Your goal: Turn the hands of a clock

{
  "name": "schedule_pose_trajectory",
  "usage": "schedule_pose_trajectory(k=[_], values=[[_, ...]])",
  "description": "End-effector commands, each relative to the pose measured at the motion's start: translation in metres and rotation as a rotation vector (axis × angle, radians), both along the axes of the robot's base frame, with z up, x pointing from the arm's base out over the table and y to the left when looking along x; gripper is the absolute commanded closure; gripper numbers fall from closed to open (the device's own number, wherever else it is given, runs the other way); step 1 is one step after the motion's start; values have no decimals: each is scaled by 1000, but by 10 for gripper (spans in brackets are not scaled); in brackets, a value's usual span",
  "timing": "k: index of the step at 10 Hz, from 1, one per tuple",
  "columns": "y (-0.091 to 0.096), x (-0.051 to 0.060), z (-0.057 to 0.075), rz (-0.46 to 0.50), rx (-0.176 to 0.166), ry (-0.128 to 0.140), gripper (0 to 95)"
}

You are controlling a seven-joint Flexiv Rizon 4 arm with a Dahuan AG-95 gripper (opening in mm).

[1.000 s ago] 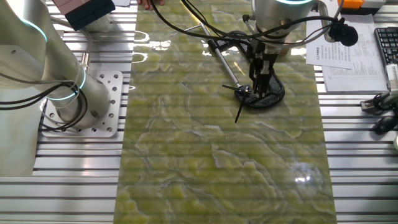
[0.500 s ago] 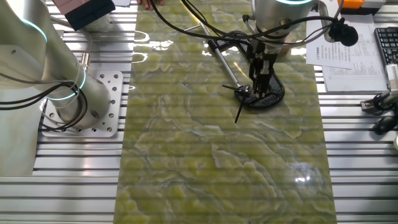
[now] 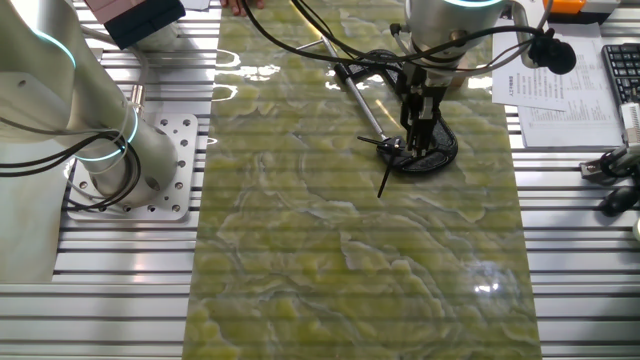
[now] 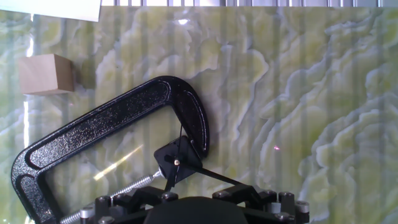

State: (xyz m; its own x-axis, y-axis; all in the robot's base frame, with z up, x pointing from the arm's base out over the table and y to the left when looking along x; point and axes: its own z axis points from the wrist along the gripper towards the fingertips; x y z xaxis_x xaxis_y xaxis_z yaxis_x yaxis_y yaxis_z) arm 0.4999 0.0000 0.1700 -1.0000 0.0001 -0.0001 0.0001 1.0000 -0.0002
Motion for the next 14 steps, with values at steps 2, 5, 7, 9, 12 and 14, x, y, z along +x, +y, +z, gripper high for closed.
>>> schedule_pose_trajectory(k=[2, 5, 7, 9, 12, 14], values=[[0, 0, 0, 28, 7, 22, 950], [0, 0, 1, 14, 7, 45, 950], [1, -1, 2, 10, 7, 58, 950], [1, -1, 2, 14, 4, 62, 950], [0, -1, 2, 25, 1, 60, 950], [0, -1, 1, 30, 1, 59, 950]])
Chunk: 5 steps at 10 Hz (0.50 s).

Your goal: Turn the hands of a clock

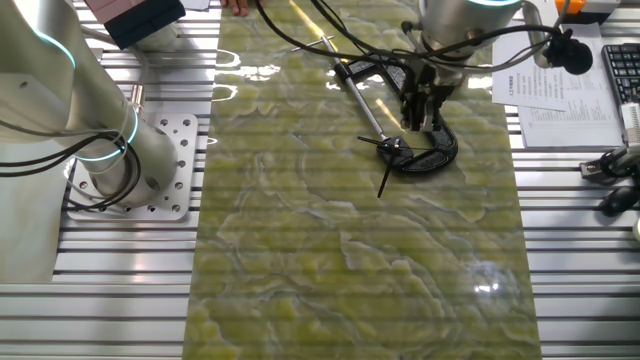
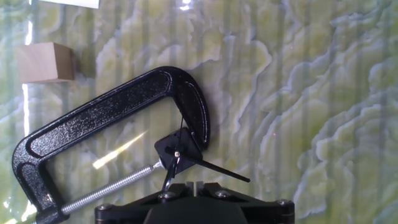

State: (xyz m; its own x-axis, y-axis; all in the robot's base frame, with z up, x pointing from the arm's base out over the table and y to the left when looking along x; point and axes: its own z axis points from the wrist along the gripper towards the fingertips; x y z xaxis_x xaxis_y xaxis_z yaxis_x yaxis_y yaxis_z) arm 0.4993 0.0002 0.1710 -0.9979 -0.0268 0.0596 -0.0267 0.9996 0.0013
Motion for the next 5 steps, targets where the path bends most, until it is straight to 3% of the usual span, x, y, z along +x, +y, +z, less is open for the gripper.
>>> schedule_pose_trajectory(k=[1, 5], values=[[0, 0, 0, 8, 0, -2, 950], [-1, 1, -3, 23, 0, -10, 950]])
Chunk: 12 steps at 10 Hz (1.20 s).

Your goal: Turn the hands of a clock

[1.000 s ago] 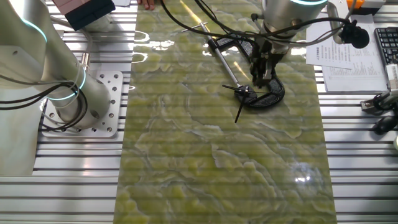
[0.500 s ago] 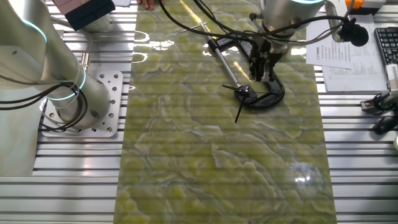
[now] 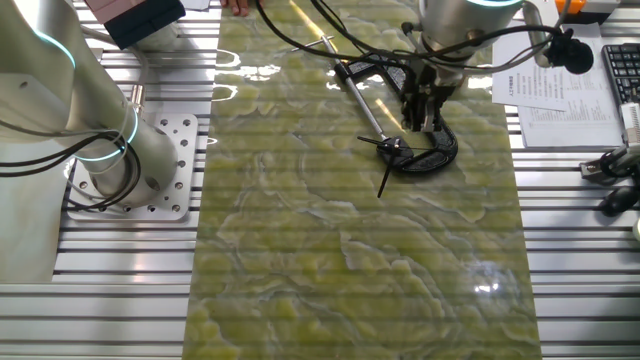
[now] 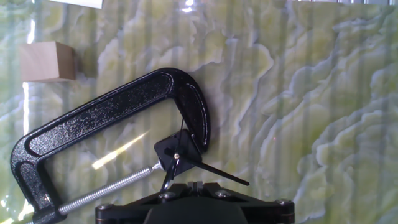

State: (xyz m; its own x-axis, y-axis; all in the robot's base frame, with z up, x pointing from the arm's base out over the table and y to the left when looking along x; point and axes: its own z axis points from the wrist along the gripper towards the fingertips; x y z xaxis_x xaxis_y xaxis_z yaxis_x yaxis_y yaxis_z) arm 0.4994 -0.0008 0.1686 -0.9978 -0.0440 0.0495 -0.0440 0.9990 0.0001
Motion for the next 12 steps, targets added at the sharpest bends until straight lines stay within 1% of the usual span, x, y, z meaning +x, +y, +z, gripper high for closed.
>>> schedule_pose_trajectory(k=[1, 2, 4, 5, 7, 8, 9, 10, 11, 12], values=[[-2, 2, -3, 13, 2, -5, 950], [-5, 4, -8, 23, 1, -17, 950], [-13, 7, -18, 39, -6, -21, 950], [-17, 8, -24, 48, -6, -27, 950], [-27, 11, -40, 61, -2, -42, 950], [-32, 13, -53, 53, 2, -71, 950], [-34, 14, -63, 45, 1, -101, 950], [-35, 14, -70, 42, -2, -108, 950], [-37, 15, -82, 42, -3, -117, 950], [-38, 14, -91, 40, -1, -135, 950]])
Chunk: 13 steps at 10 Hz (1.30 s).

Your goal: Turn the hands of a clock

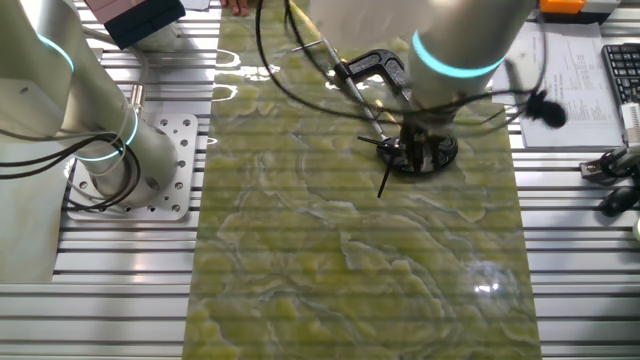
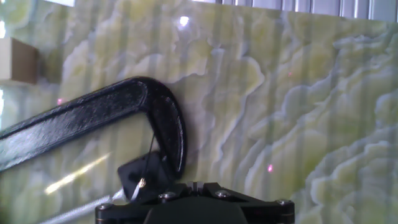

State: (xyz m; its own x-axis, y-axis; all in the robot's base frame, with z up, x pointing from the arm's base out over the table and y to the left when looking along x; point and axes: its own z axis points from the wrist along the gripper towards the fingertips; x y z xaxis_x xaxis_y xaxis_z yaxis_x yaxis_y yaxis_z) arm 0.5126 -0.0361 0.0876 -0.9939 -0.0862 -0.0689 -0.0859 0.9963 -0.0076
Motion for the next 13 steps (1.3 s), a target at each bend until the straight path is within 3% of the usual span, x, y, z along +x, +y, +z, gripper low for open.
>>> schedule_pose_trajectory(k=[1, 3, 13], values=[[-4, -1, -21, 0, 1, -33, 950], [-9, -3, -35, 28, -2, -46, 950], [-14, -6, -54, 130, -9, -41, 950]])
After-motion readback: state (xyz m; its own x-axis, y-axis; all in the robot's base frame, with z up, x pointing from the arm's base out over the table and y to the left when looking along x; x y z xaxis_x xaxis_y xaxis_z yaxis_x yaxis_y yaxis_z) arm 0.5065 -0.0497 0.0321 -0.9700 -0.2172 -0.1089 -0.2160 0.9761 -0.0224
